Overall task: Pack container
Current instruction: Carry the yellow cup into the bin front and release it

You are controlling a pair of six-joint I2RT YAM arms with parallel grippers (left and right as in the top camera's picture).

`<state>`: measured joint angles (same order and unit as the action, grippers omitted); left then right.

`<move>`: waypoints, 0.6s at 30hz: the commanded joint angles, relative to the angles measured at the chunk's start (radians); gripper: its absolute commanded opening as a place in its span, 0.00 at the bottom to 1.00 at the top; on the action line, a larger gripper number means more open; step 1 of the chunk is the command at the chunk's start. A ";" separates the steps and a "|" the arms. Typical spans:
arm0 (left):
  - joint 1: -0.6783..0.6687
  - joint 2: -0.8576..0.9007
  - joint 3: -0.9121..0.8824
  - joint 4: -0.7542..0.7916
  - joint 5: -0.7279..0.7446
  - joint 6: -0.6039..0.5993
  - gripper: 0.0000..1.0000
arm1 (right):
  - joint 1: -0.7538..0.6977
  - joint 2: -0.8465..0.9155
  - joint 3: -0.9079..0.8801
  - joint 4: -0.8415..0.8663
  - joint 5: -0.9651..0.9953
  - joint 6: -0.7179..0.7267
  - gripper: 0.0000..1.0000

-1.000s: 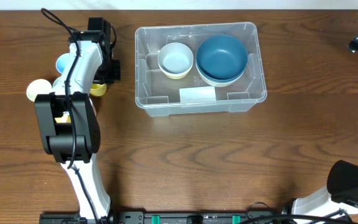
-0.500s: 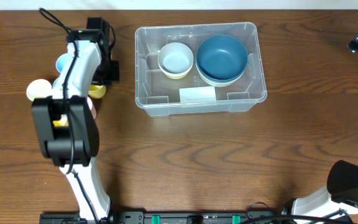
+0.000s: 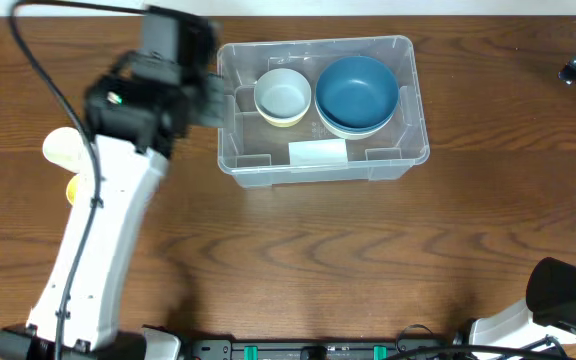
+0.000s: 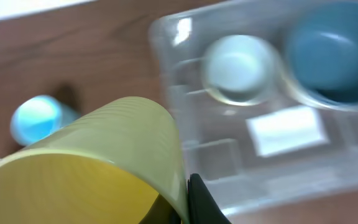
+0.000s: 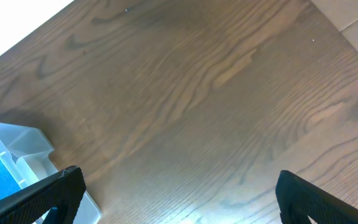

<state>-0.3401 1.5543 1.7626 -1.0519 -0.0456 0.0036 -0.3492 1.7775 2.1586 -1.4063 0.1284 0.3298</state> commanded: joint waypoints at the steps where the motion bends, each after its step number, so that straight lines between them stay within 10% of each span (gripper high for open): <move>1: -0.119 0.035 0.003 -0.005 0.012 0.039 0.06 | -0.004 0.003 -0.002 -0.001 0.006 0.014 0.99; 18: -0.400 0.360 0.003 0.154 0.082 0.019 0.06 | -0.004 0.003 -0.002 -0.001 0.006 0.014 0.99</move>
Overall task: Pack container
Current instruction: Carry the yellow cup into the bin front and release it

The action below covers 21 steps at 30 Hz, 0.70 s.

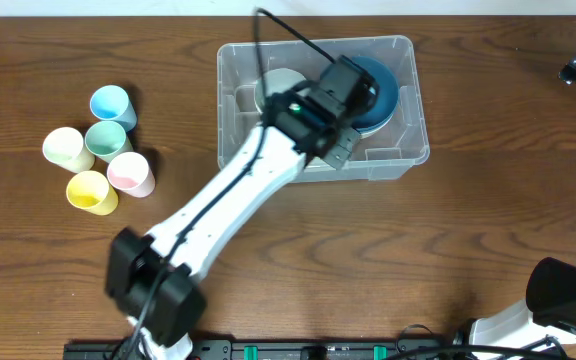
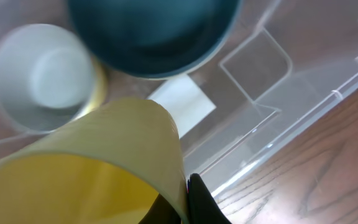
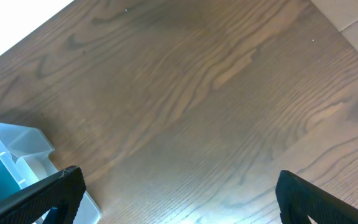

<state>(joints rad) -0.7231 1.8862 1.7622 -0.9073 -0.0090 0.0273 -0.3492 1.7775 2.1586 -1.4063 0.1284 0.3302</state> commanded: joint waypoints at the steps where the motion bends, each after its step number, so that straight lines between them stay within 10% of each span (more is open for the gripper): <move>1: -0.024 0.045 0.003 0.013 0.051 -0.006 0.06 | -0.004 0.003 -0.002 -0.001 0.006 0.013 0.99; 17: -0.041 0.186 0.002 0.027 0.051 -0.005 0.06 | -0.004 0.003 -0.002 -0.001 0.006 0.013 0.99; 21: -0.041 0.186 0.003 0.030 0.051 -0.005 0.27 | -0.004 0.003 -0.002 -0.001 0.006 0.013 0.99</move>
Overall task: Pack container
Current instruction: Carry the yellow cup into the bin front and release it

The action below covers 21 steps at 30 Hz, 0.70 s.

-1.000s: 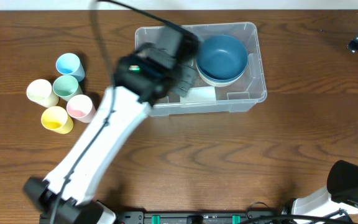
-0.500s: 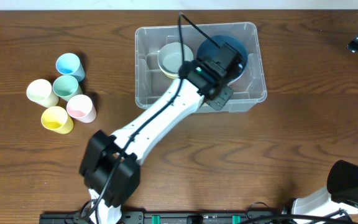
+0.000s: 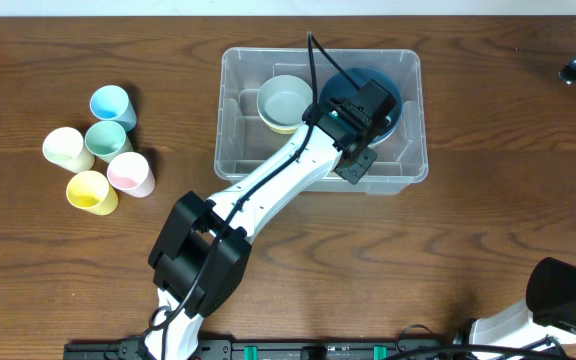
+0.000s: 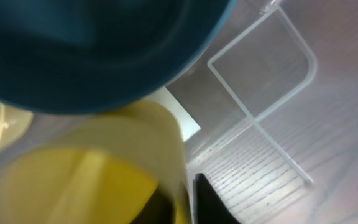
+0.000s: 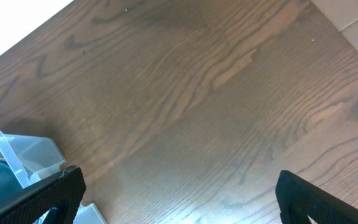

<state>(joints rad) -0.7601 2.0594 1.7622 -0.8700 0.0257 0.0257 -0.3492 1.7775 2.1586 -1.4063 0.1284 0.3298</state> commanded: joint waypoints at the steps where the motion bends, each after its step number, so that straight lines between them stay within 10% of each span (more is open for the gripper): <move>1: -0.004 0.013 0.003 -0.007 0.016 -0.003 0.30 | -0.004 0.003 -0.002 -0.001 0.006 0.014 0.99; 21: 0.106 -0.308 0.025 -0.120 -0.050 -0.004 0.59 | -0.004 0.003 -0.002 -0.001 0.006 0.014 0.99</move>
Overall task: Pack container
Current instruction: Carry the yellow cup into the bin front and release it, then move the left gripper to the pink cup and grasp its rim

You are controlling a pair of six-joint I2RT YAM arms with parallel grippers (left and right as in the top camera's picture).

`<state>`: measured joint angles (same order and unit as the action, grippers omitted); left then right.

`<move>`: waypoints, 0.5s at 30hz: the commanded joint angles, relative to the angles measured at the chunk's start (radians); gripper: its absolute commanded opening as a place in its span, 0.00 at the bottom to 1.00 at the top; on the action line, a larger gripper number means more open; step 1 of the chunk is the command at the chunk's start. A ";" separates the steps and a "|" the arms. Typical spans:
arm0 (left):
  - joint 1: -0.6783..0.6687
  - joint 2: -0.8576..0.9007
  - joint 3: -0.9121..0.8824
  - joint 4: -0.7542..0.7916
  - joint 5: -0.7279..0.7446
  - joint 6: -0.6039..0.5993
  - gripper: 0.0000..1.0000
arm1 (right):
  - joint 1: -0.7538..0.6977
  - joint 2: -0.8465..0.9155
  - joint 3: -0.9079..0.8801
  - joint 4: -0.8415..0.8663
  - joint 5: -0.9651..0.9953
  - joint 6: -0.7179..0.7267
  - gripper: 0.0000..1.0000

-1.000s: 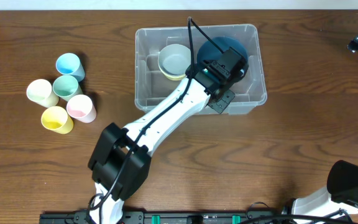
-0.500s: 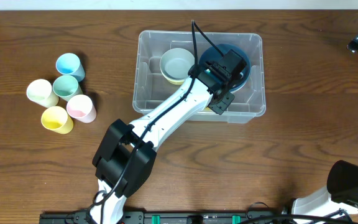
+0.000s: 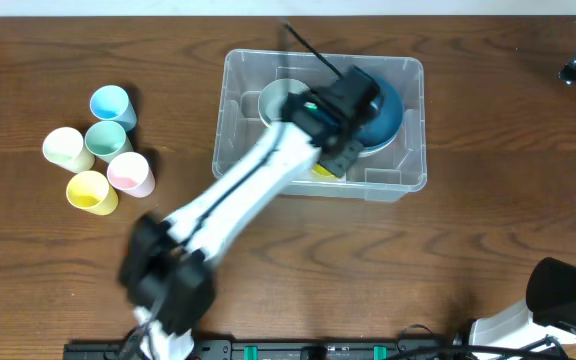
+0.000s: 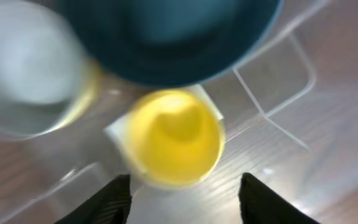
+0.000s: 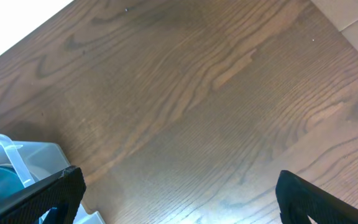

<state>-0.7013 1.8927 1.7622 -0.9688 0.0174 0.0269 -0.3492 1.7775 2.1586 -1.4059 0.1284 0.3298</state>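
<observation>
The clear plastic container [image 3: 420, 120] stands at the back middle of the table. In it are a blue bowl [image 3: 380, 105], a cream bowl [image 3: 276, 100] and a yellow cup [image 4: 174, 138], upright on the floor in front of the bowls. My left gripper [image 4: 182, 202] hangs open just above the cup, with one finger [image 4: 112, 200] on either side and neither touching it. Far to the right, my right gripper [image 5: 179, 199] is open over bare wood, holding nothing.
Several pastel cups stand in a cluster at the left: blue [image 3: 110, 103], pale yellow [image 3: 65, 148], green [image 3: 105, 140], pink [image 3: 131, 173] and yellow [image 3: 90, 192]. A corner of the container [image 5: 17, 155] shows in the right wrist view.
My left gripper was shut on the yellow cup, low in the container. It is now open and higher, and the cup stands free on the container floor. The right arm has not moved.
My left gripper held the yellow cup beside the container's left end. It then carried the cup over the bowls, then low into the front of the container. Now the cup stands there released. My right gripper stayed open and still throughout.
</observation>
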 commanded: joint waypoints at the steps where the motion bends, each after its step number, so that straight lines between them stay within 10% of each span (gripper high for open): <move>1: 0.067 -0.173 0.025 -0.034 -0.051 -0.006 0.60 | -0.004 0.003 -0.002 -0.001 0.006 0.014 0.99; 15: 0.576 -0.286 -0.040 -0.304 -0.111 -0.209 0.61 | -0.004 0.003 -0.002 -0.001 0.006 0.014 0.99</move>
<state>-0.1913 1.5826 1.7649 -1.2575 -0.0826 -0.1204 -0.3492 1.7775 2.1586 -1.4063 0.1284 0.3298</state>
